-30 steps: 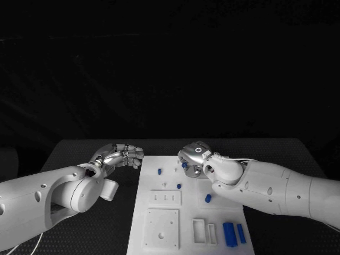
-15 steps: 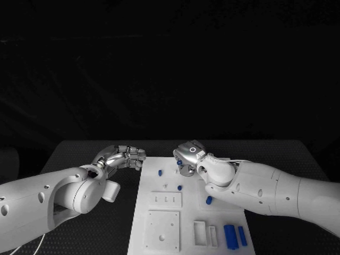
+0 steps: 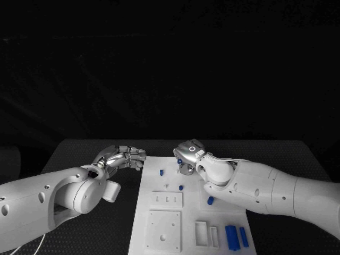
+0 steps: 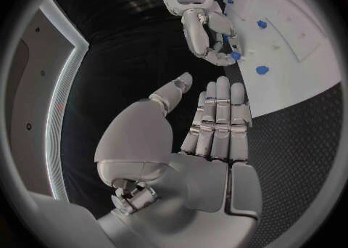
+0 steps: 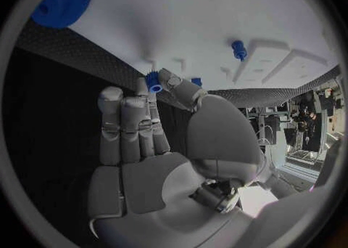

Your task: Assemble the parts on the task board

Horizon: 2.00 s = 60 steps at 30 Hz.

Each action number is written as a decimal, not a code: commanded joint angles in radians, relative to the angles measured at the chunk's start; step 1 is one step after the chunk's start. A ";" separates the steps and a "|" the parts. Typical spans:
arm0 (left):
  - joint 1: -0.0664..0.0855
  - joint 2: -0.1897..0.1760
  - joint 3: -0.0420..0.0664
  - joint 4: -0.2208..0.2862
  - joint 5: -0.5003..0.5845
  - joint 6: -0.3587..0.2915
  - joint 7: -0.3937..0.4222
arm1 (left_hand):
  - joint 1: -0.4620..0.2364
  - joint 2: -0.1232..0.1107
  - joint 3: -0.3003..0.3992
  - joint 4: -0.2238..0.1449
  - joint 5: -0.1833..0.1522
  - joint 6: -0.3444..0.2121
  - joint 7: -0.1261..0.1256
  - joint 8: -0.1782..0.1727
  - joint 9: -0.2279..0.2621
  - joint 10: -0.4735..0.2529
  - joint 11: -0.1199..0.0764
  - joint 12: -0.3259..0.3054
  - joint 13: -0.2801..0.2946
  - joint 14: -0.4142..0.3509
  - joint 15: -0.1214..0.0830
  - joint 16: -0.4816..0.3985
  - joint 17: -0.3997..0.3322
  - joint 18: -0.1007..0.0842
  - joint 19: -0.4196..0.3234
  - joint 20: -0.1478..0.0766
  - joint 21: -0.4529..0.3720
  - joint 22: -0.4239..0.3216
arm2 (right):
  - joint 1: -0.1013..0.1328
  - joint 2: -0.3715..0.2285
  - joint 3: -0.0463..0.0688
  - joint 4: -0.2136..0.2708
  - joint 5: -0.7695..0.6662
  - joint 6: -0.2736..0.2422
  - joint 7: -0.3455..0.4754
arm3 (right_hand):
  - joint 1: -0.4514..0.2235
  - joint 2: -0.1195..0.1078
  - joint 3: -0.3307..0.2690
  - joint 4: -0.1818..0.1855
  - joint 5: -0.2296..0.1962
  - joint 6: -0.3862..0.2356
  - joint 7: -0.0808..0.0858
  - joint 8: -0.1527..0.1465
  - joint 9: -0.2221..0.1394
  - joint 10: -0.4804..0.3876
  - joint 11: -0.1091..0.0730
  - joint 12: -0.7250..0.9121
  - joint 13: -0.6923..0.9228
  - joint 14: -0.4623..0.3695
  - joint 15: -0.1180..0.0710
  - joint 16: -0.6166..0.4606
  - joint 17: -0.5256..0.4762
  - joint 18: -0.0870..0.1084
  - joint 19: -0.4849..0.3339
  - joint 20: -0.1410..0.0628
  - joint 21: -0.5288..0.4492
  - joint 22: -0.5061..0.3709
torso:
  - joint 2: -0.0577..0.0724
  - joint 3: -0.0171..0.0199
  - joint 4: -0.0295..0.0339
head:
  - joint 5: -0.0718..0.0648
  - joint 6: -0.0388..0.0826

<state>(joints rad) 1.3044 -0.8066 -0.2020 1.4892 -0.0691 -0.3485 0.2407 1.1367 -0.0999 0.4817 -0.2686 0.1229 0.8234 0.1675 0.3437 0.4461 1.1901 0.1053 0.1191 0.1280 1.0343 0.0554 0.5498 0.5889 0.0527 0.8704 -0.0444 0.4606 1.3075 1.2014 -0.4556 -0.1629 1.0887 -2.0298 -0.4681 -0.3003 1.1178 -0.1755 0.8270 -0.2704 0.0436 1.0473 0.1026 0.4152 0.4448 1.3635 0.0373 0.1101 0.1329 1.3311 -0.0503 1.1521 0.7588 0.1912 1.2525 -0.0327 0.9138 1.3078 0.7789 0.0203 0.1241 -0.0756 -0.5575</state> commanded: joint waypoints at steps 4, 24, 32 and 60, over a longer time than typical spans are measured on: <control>0.005 0.001 0.001 0.004 -0.004 0.017 0.003 | -0.010 0.001 0.003 -0.003 0.001 -0.001 0.008 -0.006 -0.001 -0.002 0.006 -0.006 0.000 -0.002 0.001 -0.006 0.002 0.010 -0.007 0.001 0.007 0.022 | 0.000 0.010 0.000 -0.019 -0.017 0.015 0.001 | 0.003 -0.006 0.012 0.008 0.005 0.017 -0.011 0.005 0.021 0.005 0.000 0.003 0.002 -0.016 -0.024 0.004 -0.001 0.071 0.002 -0.009 0.004 0.018 | 0.003 0.0013 -0.0016 | 0.006 -0.003; 0.008 0.004 0.001 0.003 -0.005 0.018 0.002 | -0.011 0.001 0.005 -0.004 0.001 -0.002 0.009 -0.007 -0.001 -0.002 0.006 -0.008 0.000 -0.002 0.001 -0.006 0.003 0.010 -0.008 0.001 0.008 0.022 | 0.000 0.022 0.000 -0.035 0.010 0.039 0.026 | 0.000 -0.008 0.015 0.010 0.005 0.016 -0.010 0.003 0.022 0.005 0.001 0.001 0.003 -0.017 -0.024 0.004 -0.003 0.071 0.000 -0.008 0.004 0.017 | 0.005 0.0006 -0.0048 | 0.013 -0.011; 0.008 0.005 0.001 0.002 -0.005 0.018 0.002 | -0.011 0.001 0.005 -0.004 0.001 -0.002 0.009 -0.007 -0.001 -0.002 0.006 -0.009 0.000 -0.002 0.001 -0.006 0.003 0.010 -0.008 0.001 0.008 0.022 | 0.000 0.023 0.000 -0.033 0.017 0.049 0.033 | 0.000 -0.007 0.016 0.011 0.005 0.016 -0.010 0.003 0.022 0.005 0.001 0.000 0.003 -0.018 -0.024 0.004 -0.004 0.071 0.000 -0.007 0.004 0.017 | 0.006 0.0007 -0.0059 | 0.014 -0.011; 0.008 0.006 0.001 -0.001 -0.005 0.020 0.000 | -0.012 0.001 0.007 -0.005 0.001 -0.002 0.009 -0.008 0.000 -0.001 0.006 -0.012 0.000 -0.002 0.002 -0.007 0.006 0.010 -0.009 0.001 0.010 0.022 | -0.003 0.026 0.000 -0.029 0.027 0.066 0.045 | -0.002 -0.007 0.018 0.011 0.005 0.017 -0.011 0.003 0.024 0.007 0.000 -0.001 0.005 -0.019 -0.024 0.004 -0.007 0.071 -0.002 -0.007 0.004 0.017 | 0.010 0.0012 -0.0059 | 0.018 -0.016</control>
<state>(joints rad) 1.3106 -0.8031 -0.2015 1.4875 -0.0699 -0.3443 0.2368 1.1367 -0.0999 0.4842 -0.2711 0.1229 0.8197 0.1711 0.3399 0.4462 1.1900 0.1052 0.1114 0.1280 1.0343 0.0554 0.5459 0.5930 0.0436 0.8669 -0.0409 0.4643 1.3077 1.2047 -0.4331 -0.1597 1.0595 -2.0044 -0.4395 -0.2683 1.1078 -0.1855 0.8375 -0.2593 0.0426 1.0496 0.0986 0.4150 0.4642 1.3659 0.0380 0.1070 0.1390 1.3290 -0.0526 1.1521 0.7534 0.1912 1.2504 -0.0348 0.9137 1.3077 0.7877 0.0214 0.1186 -0.0574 -0.5742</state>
